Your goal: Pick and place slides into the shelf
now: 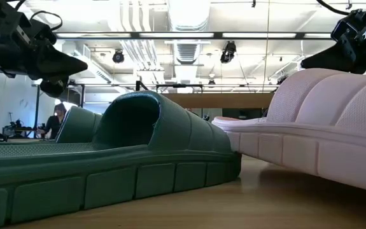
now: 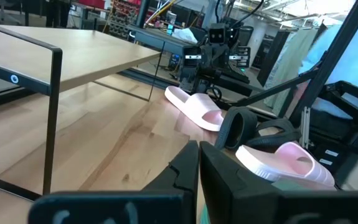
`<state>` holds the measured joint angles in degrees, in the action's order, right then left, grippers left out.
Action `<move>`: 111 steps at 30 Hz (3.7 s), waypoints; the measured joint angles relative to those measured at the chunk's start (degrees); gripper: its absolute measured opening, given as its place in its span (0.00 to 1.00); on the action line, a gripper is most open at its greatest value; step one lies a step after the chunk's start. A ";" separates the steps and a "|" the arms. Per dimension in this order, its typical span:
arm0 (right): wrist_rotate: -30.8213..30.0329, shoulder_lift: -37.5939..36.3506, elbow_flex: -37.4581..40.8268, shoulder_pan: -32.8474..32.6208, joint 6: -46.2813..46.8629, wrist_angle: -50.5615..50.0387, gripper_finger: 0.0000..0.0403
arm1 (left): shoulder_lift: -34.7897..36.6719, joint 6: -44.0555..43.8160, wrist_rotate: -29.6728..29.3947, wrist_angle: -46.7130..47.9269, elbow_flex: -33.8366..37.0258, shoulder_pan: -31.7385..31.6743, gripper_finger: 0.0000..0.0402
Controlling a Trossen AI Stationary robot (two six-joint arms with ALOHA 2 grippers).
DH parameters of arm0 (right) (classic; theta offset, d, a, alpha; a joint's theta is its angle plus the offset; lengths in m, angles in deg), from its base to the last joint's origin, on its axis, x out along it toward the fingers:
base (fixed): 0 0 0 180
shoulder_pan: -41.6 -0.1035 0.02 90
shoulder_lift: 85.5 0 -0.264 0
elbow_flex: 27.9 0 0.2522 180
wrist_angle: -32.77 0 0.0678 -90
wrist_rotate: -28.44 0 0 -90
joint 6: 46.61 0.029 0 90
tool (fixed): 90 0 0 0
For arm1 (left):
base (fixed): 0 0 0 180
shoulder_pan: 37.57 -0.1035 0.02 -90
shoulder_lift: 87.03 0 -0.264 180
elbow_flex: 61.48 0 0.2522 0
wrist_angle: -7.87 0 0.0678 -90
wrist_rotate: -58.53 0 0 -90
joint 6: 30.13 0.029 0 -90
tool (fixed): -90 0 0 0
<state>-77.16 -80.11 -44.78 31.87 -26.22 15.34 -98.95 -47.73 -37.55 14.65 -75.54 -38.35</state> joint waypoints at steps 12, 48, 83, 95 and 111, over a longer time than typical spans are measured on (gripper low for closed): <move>0.00 0.01 0.00 0.02 0.01 0.00 0.02 | 0.00 -0.01 0.00 -0.02 0.00 -0.01 0.00; 4.20 27.19 -23.31 -1.60 35.35 13.49 0.04 | -0.03 -0.01 0.00 -0.02 0.00 -0.01 0.00; -10.38 83.80 -67.14 -32.24 111.52 -61.65 0.49 | -0.03 -0.01 0.00 -0.05 0.00 -0.02 0.00; -6.35 92.33 -66.70 -30.88 113.26 -59.01 0.49 | 0.05 -0.02 0.00 -0.04 0.00 -0.02 0.00; -17.57 95.17 -64.55 -26.70 111.91 -57.77 0.12 | 0.00 -0.01 0.00 -0.02 0.00 -0.02 0.00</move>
<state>-94.73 15.06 -109.32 5.17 85.69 -42.43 -98.95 -47.74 -37.55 14.63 -75.54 -38.37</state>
